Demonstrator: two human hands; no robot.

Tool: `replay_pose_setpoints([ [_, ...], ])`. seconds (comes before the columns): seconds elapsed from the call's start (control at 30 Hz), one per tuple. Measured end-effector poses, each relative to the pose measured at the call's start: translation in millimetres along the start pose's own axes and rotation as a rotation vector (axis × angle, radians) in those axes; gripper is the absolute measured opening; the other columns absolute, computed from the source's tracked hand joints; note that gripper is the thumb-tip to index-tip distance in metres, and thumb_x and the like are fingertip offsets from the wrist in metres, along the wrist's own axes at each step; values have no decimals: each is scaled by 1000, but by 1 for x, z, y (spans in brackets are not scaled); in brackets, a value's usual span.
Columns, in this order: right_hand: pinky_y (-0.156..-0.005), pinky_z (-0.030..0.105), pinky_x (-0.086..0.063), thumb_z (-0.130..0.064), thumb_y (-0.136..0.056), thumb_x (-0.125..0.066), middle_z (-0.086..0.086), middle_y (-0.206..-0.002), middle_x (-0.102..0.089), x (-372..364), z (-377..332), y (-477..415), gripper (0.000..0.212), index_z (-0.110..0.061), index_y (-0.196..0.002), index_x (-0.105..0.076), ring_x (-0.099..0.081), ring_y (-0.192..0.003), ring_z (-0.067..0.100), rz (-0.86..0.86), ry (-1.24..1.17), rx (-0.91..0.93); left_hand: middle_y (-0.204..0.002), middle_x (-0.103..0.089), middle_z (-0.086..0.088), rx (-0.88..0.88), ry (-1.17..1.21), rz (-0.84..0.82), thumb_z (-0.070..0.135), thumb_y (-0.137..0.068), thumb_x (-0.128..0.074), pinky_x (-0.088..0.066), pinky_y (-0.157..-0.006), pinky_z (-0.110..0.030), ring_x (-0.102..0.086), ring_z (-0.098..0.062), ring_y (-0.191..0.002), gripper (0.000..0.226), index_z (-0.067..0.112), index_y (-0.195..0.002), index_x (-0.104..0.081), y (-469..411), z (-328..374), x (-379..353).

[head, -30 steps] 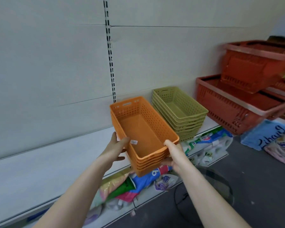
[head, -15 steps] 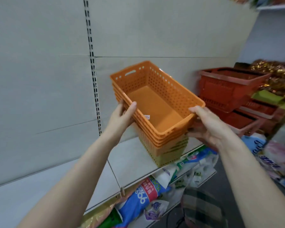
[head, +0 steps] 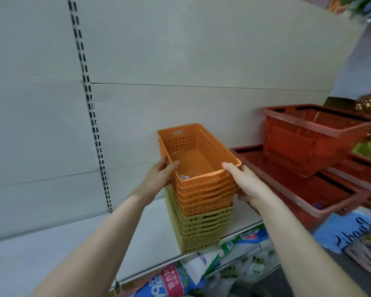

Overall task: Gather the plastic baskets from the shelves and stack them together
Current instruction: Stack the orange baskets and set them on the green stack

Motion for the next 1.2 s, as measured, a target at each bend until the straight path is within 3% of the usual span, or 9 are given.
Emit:
replay_pose_setpoints([
  [0.17,-102,50,-39,-58,-94,-41,11,-147,-47,16,40,-23,71,-15,-150,-37,-44,-133,34,-16,13,-165,-143,-55,5,25,-103,68,68,-71,-61,-43,-108,-44,-54,-16,-128,88,31,-147,-39,-5,-18,-18],
  [0.27,-82,37,-48,-51,-96,-45,7,-127,-59,-2,51,-20,57,-17,-142,-46,-59,-104,24,-26,-243,-153,-145,-52,6,18,-79,131,64,-72,-59,-41,-110,-44,-52,-15,-129,85,30,-147,-40,2,-26,-20],
  [0.4,-103,53,-45,-59,-78,-52,7,-131,-58,-20,59,-10,73,-28,-143,-40,-56,-117,32,179,-286,-60,-144,-50,12,-19,-87,126,53,-91,-55,-43,-108,-39,-51,-8,-125,60,31,-145,-42,11,-31,-10],
  [0.5,-100,51,-47,-53,-73,-47,10,-126,-60,-15,55,-20,71,-24,-138,-43,-58,-112,33,184,-256,-50,-141,-53,14,-37,-137,76,54,-90,-55,-44,-108,-40,-54,-4,-123,56,33,-142,-47,10,-33,-6],
  [0.6,-72,36,-48,-37,-83,-47,7,-94,-64,1,47,-36,41,-14,-116,-55,-60,-88,28,118,-148,-31,-133,-61,10,-110,-198,138,54,-86,-58,-45,-106,-43,-59,-5,-118,57,30,-137,-52,9,-32,2],
  [0.67,-74,38,-51,-35,-84,-47,3,-79,-58,10,43,-45,27,-16,-100,-58,-58,-82,27,38,-77,-12,-137,-56,9,-162,-224,250,58,-82,-59,-45,-106,-43,-55,-7,-121,68,27,-142,-45,11,-32,16],
  [0.87,-80,45,-52,-60,-89,-45,8,-101,-67,12,41,-92,48,-20,-110,-65,-63,-95,31,-99,-38,57,-164,-9,3,-342,-580,544,62,-83,-56,-17,-118,-36,-9,-11,-149,90,33,-155,-9,30,-18,54],
  [1.0,-90,49,-51,-102,-51,-37,-5,-132,-59,10,46,-92,104,-41,-135,-49,-60,-110,25,43,-202,54,-146,-46,-6,-571,-1051,508,63,-81,-59,-19,-118,-56,-14,-38,-148,73,22,-140,-48,34,-5,43],
  [1.2,-115,48,-33,-33,-101,-43,1,-156,-39,-29,25,-35,60,-32,-155,-19,-41,-140,29,48,-32,221,-108,-61,-11,-633,-1259,553,62,-79,-62,-24,-117,-44,-51,-36,-119,60,14,-115,-65,31,0,43],
])
Point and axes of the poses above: each hand's wrist, its own y-axis away from the middle knuckle, its own x-axis out of the back of the hand, z = x × y, the point moved 9 cm from there along -y, towards the middle knuckle
